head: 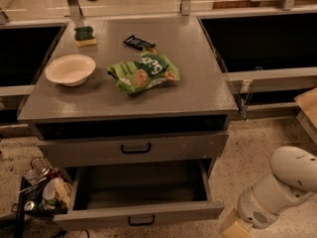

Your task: Close middle drawer

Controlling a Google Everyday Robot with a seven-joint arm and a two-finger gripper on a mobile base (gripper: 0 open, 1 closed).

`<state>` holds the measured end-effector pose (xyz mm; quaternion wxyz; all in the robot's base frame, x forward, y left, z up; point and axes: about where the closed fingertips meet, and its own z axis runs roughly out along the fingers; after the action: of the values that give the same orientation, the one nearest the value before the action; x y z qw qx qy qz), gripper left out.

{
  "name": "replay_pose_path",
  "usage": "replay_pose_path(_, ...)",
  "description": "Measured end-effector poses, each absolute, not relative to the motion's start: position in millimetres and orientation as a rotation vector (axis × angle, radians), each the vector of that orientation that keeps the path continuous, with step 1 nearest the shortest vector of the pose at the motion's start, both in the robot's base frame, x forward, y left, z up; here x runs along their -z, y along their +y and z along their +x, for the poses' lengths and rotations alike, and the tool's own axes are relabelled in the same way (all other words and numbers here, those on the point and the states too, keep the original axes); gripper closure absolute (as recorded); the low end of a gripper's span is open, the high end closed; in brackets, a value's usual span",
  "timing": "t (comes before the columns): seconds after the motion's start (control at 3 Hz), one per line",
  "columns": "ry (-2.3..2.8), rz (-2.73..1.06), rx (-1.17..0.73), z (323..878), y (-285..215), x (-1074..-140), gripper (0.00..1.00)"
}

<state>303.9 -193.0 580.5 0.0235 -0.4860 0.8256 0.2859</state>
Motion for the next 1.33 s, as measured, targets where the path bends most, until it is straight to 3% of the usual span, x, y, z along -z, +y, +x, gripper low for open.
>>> replay_pose_path(0.67,2.518,-1.412,-0.87,327.1,-182.1,-572.9,1.0)
replay_pose_path(1.33,2.537,-1.333,-0.983,296.2,-194.0,-528.1,1.0)
